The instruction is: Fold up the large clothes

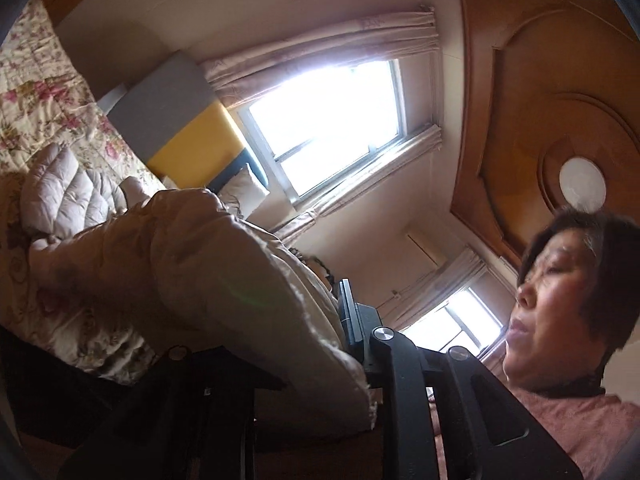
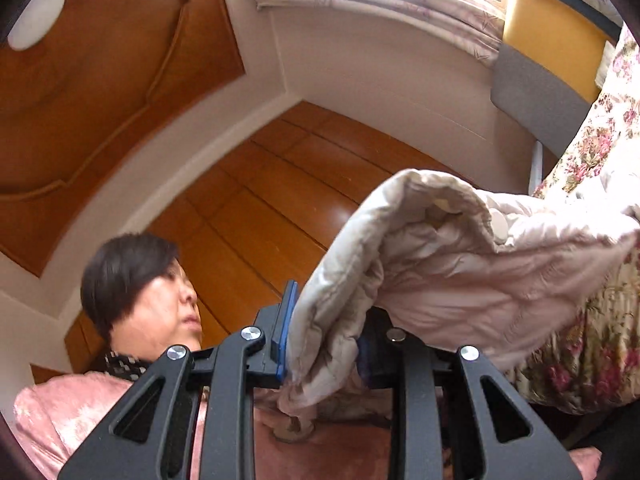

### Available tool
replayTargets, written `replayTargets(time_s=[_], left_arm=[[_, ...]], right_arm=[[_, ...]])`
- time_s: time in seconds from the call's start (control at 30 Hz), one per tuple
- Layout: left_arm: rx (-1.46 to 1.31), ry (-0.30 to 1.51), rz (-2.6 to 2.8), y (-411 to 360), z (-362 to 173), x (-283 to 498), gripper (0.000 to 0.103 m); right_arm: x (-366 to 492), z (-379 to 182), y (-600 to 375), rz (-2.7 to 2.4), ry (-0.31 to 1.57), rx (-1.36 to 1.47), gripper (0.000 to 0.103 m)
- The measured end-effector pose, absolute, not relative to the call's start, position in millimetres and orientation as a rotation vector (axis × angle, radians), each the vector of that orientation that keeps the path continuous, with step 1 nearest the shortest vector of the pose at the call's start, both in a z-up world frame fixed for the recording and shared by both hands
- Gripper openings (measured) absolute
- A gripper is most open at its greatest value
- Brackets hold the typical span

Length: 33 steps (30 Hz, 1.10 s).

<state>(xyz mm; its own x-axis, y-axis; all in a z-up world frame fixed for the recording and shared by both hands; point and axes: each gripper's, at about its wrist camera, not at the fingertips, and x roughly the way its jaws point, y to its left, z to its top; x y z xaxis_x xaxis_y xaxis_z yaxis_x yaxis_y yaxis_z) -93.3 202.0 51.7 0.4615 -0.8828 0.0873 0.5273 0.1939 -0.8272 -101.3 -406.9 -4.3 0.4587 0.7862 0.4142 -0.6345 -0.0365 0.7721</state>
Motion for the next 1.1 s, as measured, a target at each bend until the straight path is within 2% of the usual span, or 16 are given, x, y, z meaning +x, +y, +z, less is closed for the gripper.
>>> replayTargets(time_s=[0.27,0.5,0.57,0.67,0.77,0.8,0.83,0.9,0.97,1.0,1.03,1.1], left_arm=[[-0.937,0.693,-0.834,186.7,5.2,-6.8,0.018],[-0.919,0.754,-0.745,177.0,-17.7,59.3,0.018],[-0.884,0.768,-0.685,173.0,-21.6,76.4,0.022],[-0.827,0.772,-0.607,165.0,-27.3,97.3,0.030],[-0.786,0.769,-0.500,153.8,-35.9,116.0,0.044],[-0.772,0.757,-0.471,150.8,-38.0,119.2,0.054],[-0.752,0.735,-0.452,147.1,-38.7,121.6,0.071],[-0.694,0.627,-0.440,141.2,-35.7,116.5,0.092],[-0.606,0.525,-0.387,138.0,-32.5,107.6,0.093],[-0.575,0.508,-0.368,136.0,-33.5,106.4,0.094],[-0.549,0.505,-0.360,134.6,-35.2,105.5,0.094],[-0.487,0.539,-0.344,127.8,-43.4,110.5,0.094]], right_arm=[[-43.6,-39.5,-422.1,0.977,0.312,1.283,0.024],[3.6,-48.0,-430.2,0.874,0.344,1.264,0.024],[14.9,-50.6,-431.6,0.847,0.354,1.262,0.024],[31.3,-57.3,-431.1,0.769,0.370,1.257,0.024],[44.6,-70.2,-433.9,0.661,0.371,1.269,0.030],[48.6,-76.4,-434.3,0.619,0.372,1.270,0.038],[50.0,-82.5,-435.4,0.583,0.372,1.277,0.046],[51.8,-94.6,-436.7,0.524,0.362,1.281,0.052],[45.9,-97.8,-438.2,0.424,0.364,1.228,0.056],[40.7,-96.4,-437.7,0.352,0.381,1.177,0.074],[33.8,-92.9,-437.4,0.310,0.380,1.142,0.083],[19.8,-77.0,-432.0,0.258,0.391,1.062,0.083]])
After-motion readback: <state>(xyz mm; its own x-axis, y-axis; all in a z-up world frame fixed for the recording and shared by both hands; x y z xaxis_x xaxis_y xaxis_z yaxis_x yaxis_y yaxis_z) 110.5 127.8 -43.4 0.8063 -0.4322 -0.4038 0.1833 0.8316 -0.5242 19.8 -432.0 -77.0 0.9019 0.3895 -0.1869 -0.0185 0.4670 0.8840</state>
